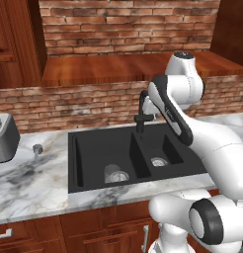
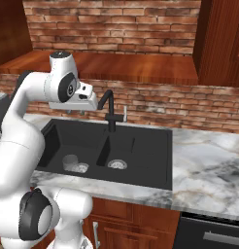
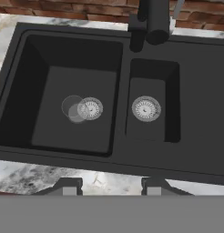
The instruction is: Move any existing items from the left basin to the right basin for drying. Then move the measuring cup from the counter to the left basin of the sink for washing.
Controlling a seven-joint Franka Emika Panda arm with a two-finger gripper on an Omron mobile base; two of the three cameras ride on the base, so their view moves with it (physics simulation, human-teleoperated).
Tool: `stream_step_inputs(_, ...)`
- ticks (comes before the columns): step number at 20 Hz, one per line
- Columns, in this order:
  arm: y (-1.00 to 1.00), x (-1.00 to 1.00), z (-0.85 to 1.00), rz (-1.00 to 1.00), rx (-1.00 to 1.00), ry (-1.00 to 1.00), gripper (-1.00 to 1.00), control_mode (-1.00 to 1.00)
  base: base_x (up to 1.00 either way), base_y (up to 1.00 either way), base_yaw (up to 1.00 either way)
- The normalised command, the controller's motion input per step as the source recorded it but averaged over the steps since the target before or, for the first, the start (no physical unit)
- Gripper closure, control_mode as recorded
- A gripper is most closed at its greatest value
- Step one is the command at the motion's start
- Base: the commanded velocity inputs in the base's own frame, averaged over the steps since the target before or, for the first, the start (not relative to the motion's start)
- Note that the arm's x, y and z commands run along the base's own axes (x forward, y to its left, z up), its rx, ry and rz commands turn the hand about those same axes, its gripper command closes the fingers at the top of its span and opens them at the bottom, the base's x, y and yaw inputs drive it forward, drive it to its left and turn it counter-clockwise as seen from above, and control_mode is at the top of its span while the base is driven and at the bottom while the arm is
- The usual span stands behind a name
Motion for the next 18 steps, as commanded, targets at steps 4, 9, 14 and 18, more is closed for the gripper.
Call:
stream_step_inputs(4, 0.05, -0.16, 0.00, 0.00, 0.00, -0.02, -1.00, -1.00, 0.00, 0.00, 0.00)
stream_step_inputs(9, 0.34, -0.11, -0.03, 0.00, -0.01, 0.00, -1.00, -1.00, 0.00, 0.00, 0.00)
stream_step_inputs(14, 0.44, -0.02, -0.19, 0.00, -0.05, 0.03, -1.00, -1.00, 0.00, 0.00, 0.00)
stream_step_inputs(18, 0.42, 0.00, -0.38, 0.00, -0.06, 0.09, -1.00, -1.00, 0.00, 0.00, 0.00)
